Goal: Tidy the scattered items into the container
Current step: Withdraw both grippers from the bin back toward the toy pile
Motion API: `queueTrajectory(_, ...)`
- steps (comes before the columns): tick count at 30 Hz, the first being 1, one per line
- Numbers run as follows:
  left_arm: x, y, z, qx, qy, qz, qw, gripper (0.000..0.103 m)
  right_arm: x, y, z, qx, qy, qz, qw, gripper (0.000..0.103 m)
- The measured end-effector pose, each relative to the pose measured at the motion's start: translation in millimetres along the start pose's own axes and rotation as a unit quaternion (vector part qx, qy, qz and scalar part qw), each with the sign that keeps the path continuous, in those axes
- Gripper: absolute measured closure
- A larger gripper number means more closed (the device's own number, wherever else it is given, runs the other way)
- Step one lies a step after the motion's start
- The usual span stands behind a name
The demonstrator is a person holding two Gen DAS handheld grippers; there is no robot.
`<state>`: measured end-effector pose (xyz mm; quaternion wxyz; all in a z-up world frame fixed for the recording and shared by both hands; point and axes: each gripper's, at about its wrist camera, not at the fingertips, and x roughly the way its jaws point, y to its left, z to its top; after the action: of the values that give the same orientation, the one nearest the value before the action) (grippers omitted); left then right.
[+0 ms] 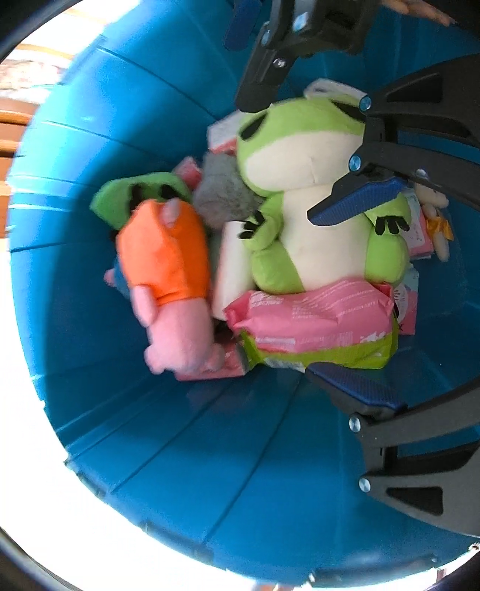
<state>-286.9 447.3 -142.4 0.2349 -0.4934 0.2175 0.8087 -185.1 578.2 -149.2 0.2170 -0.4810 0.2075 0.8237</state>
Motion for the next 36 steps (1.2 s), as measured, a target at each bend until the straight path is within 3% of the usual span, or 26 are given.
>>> queueTrajectory(3,-41,16,-3,-0.029,-0.076,0.006,0.9967,0.027,-30,-1,0,0.007,-0.064,0.021,0.998,0.0)
queueTrajectory(7,-113,52,-20,-0.073,-0.173,-0.018,0.9822,0.014,-81,6,-9,0.008,-0.151,0.045,0.987,0.0)
queueTrajectory(9,-145,75,-33,-0.084,-0.209,-0.018,0.9742,0.013,-103,15,-17,0.009,-0.179,0.059,0.982,0.0)
queueTrajectory(12,-183,117,-55,-0.098,-0.249,0.003,0.9636,0.012,-130,41,-28,0.002,-0.203,0.093,0.975,0.0)
queueTrajectory(16,-209,191,-95,-0.123,-0.279,0.06,0.9505,0.001,-157,94,-45,-0.035,-0.229,0.119,0.966,0.0)
queueTrajectory(21,-200,287,-147,-0.142,-0.273,0.133,0.9422,0.001,-174,183,-72,-0.068,-0.248,0.168,0.952,0.0)
queueTrajectory(25,-171,362,-188,-0.142,-0.248,0.152,0.9461,0.001,-173,268,-96,-0.092,-0.26,0.197,0.941,0.0)
queueTrajectory(29,-132,429,-223,-0.14,-0.223,0.155,0.9523,0.001,-147,353,-122,-0.113,-0.265,0.202,0.936,0.0)
queueTrajectory(32,-95,467,-244,-0.14,-0.196,0.144,0.9599,0.001,-101,402,-138,-0.124,-0.229,0.193,0.946,0.0)
queueTrajectory(36,-39,500,-264,-0.166,-0.149,0.109,0.9687,0.001,-8,438,-151,-0.135,-0.116,0.131,0.975,0.0)
